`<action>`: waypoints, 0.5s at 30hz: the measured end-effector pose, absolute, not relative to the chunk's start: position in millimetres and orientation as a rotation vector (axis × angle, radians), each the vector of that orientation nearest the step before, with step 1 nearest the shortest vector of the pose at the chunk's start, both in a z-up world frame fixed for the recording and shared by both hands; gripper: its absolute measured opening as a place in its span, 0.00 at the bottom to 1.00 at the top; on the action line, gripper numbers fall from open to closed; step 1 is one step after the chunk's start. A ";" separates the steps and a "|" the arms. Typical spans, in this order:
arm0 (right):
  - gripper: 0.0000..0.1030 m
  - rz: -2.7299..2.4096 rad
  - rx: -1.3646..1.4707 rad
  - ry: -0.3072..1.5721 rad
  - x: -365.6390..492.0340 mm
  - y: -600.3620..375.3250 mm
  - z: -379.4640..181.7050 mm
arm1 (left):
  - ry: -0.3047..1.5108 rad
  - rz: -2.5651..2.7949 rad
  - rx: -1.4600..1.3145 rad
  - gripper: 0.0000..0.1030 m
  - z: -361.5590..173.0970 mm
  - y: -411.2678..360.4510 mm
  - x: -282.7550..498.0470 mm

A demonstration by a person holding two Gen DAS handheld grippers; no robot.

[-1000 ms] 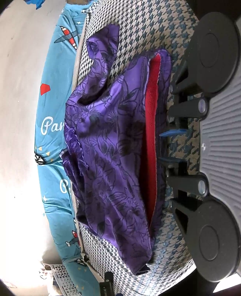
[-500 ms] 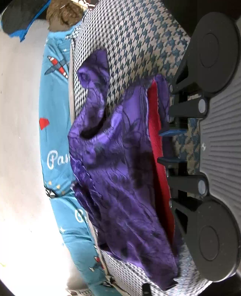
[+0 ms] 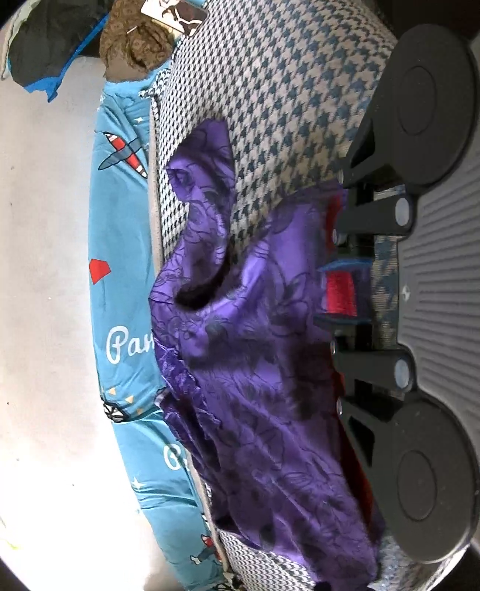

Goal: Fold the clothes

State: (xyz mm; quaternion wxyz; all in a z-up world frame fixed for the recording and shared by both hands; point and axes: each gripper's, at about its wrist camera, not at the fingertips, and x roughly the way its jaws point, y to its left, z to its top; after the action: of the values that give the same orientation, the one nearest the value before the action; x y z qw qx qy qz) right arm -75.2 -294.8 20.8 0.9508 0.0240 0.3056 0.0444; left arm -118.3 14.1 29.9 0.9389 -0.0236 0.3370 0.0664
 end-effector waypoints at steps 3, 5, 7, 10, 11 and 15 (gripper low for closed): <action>0.22 0.061 0.102 0.630 -60.9 -301.8 19.9 | 0.702 0.143 -0.042 1.00 27.7 13.1 -115.7; 0.22 0.005 0.161 0.625 -53.5 -313.3 19.5 | 0.715 0.146 -0.045 1.00 25.8 14.0 -113.7; 0.22 -0.076 0.194 0.607 -48.3 -325.1 20.3 | 0.731 0.148 -0.051 1.00 23.3 15.0 -111.8; 0.22 -0.182 0.262 0.589 -47.2 -344.7 22.3 | 0.748 0.151 -0.064 1.00 20.3 17.5 -109.6; 0.22 -0.185 0.286 0.588 -49.5 -349.8 22.9 | 0.749 0.154 -0.069 1.00 19.9 18.4 -109.4; 0.22 -0.162 0.295 0.582 -61.8 -356.9 26.9 | 0.744 0.173 -0.091 1.00 21.4 22.5 -109.1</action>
State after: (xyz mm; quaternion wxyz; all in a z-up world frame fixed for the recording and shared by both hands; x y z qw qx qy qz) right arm -61.8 -356.9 26.9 0.9441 0.1449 0.2853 -0.0797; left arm -109.1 22.5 21.4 0.9269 -0.0442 0.3631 0.0843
